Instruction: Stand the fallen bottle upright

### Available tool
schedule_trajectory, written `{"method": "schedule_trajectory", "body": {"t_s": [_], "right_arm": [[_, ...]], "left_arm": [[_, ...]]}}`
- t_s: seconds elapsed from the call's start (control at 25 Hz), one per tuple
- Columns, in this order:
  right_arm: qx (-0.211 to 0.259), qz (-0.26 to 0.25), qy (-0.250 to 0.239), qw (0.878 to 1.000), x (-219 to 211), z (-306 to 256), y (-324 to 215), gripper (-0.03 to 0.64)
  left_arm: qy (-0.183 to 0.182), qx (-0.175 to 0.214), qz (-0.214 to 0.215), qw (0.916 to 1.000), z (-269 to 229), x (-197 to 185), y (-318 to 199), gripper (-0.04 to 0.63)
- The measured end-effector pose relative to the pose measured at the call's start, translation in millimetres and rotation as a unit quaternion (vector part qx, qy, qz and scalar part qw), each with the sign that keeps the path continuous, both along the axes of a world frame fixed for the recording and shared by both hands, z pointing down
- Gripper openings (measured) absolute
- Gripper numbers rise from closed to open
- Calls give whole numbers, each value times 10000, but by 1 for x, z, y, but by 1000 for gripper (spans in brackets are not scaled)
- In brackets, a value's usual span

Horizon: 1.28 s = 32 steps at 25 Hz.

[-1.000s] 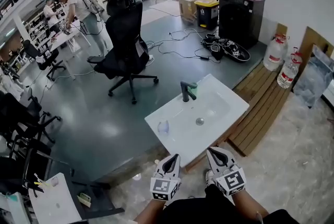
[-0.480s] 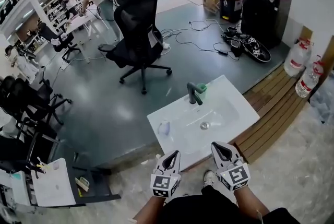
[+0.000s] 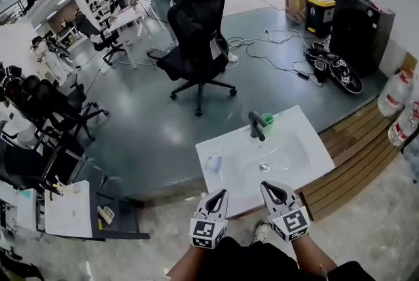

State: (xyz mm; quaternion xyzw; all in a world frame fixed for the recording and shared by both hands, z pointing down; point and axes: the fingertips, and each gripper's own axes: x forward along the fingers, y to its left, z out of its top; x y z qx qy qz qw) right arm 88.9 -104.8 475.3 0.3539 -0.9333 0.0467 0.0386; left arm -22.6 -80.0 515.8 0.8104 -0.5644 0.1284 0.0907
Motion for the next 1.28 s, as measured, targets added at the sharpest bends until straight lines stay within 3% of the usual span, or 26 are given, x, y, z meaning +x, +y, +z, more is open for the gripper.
{"method": "schedule_trajectory", "body": {"t_s": [0.2, 0.36, 0.52, 0.72, 0.84, 1.0, 1.28], "right_arm": [[46, -190, 20, 9998, -14, -7, -9, 15], [-46, -276, -47, 9996, -31, -5, -28, 15], [-71, -355, 122, 9993, -52, -3, -39, 15], [-180, -470, 186, 9986, -84, 3, -59, 15], [-251, -582, 240, 9977, -100, 9, -69, 15], [-12, -511, 210, 9985, -118, 5, -82, 15], [-31, -417, 340, 9985, -130, 17, -101, 15]], "left_arm": [[286, 436, -161, 9985, -19, -15, -2, 17], [291, 493, -413, 9975, -16, -38, -20, 26], [313, 345, -464, 9978, -7, -60, -38, 128], [501, -84, -420, 9978, 15, -86, -69, 298], [701, -335, -384, 9962, 28, -95, -86, 351], [702, -663, -309, 9948, 45, -111, -107, 370], [238, -1386, -162, 9899, 77, -126, -133, 370]]}}
